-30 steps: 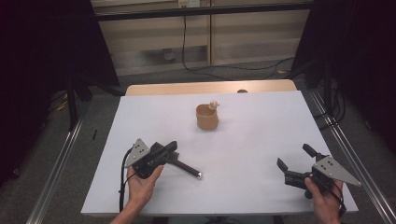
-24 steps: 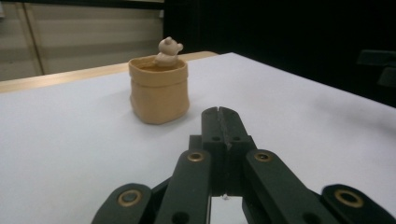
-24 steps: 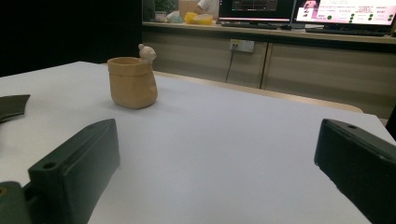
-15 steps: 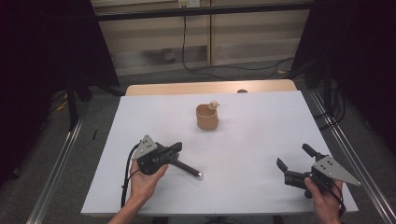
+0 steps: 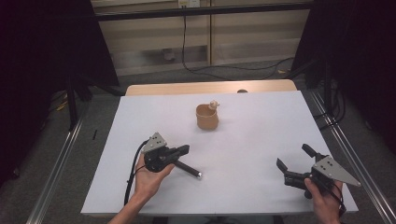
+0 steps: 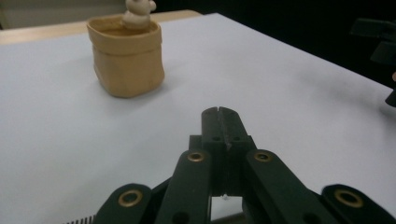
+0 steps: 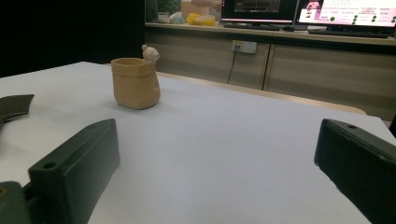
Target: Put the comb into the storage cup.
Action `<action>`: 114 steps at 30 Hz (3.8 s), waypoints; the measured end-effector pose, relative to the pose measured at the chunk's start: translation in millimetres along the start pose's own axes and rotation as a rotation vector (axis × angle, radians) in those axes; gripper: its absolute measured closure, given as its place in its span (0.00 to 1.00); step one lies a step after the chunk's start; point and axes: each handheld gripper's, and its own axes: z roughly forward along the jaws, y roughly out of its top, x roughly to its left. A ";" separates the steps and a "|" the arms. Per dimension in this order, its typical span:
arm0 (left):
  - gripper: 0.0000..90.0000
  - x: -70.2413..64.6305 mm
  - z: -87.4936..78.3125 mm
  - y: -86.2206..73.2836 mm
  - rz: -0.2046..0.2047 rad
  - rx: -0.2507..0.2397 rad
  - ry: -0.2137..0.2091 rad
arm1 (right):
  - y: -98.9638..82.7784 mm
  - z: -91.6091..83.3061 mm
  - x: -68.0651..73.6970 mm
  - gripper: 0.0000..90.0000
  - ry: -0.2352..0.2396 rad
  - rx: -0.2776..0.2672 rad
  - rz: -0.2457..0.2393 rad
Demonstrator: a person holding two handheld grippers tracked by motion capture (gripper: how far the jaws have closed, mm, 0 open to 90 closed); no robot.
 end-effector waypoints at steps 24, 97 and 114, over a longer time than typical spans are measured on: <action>1.00 -14.6 28.6 4.1 -0.029 0.209 -0.031 | -0.4 1.4 -0.3 0.00 0.004 0.004 0.005; 1.00 -15.8 34.1 -22.9 -0.040 0.383 -0.025 | -1.2 1.9 -0.8 0.00 0.017 0.013 0.001; 1.00 -16.6 27.3 -24.7 -0.048 0.404 -0.048 | -0.9 1.5 -0.8 0.00 0.018 0.008 0.002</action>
